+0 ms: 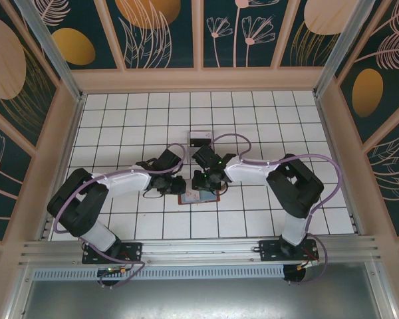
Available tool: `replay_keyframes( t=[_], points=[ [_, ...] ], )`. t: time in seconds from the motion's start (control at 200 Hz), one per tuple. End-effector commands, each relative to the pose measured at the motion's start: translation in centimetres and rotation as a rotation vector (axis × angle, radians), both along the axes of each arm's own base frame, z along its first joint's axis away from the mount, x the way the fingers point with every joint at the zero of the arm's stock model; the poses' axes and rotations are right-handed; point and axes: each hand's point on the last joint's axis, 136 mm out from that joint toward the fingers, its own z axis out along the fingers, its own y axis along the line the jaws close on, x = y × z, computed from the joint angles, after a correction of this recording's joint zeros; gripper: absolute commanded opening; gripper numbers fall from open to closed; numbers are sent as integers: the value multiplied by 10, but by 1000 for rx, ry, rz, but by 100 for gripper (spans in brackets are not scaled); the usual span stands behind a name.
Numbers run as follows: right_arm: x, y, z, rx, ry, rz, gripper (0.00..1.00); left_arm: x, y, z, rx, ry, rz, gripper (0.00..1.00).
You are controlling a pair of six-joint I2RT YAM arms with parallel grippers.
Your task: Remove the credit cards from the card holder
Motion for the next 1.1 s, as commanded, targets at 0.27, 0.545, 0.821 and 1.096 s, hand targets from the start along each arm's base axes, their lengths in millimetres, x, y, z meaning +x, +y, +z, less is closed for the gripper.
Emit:
replay_keyframes(
  t=[0.27, 0.545, 0.821, 1.096],
  points=[
    [-9, 0, -9, 146, 49, 33, 24, -12, 21, -19, 121, 64, 1, 26],
    [-14, 2, -8, 285, 83, 55, 21, -10, 21, -19, 131, 66, 1, 25],
    [-20, 10, -7, 365, 101, 106, 21, -10, 21, -20, 135, 71, 3, 26],
    [-17, 8, -6, 392, 97, 94, 15, -11, 22, -23, 144, 79, 3, 25]
  ],
)
